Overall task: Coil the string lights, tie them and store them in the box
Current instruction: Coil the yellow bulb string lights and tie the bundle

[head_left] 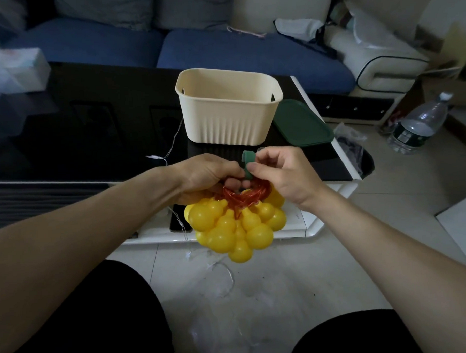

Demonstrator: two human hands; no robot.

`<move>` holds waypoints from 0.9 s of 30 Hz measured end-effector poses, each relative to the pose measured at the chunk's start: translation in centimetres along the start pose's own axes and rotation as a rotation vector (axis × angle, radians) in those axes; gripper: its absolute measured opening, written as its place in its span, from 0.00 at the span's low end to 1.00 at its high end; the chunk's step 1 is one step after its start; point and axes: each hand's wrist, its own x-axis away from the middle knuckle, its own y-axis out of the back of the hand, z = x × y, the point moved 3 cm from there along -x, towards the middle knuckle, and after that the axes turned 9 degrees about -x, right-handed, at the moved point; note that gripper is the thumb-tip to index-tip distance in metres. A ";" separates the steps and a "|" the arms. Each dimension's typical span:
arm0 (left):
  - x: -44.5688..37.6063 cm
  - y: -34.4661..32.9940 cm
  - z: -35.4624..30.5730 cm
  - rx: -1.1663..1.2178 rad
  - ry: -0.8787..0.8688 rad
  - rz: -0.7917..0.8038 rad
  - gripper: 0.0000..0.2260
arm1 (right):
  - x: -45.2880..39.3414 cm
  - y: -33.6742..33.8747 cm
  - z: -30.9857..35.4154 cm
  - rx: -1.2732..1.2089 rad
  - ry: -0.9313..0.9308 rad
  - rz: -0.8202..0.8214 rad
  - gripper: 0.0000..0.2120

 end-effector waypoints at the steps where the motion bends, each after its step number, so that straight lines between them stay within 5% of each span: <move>1: 0.0 0.1 0.0 -0.040 -0.025 -0.014 0.20 | 0.0 -0.2 -0.4 -0.054 -0.030 -0.030 0.04; 14: 0.0 1.1 -0.6 -0.706 -0.235 -0.324 0.09 | 0.2 -2.7 -2.7 -0.442 -0.439 -0.412 0.03; 27: -0.7 1.0 -0.6 -0.706 -0.279 -0.543 0.10 | -0.7 -2.4 -2.1 -0.262 -0.359 -0.580 0.09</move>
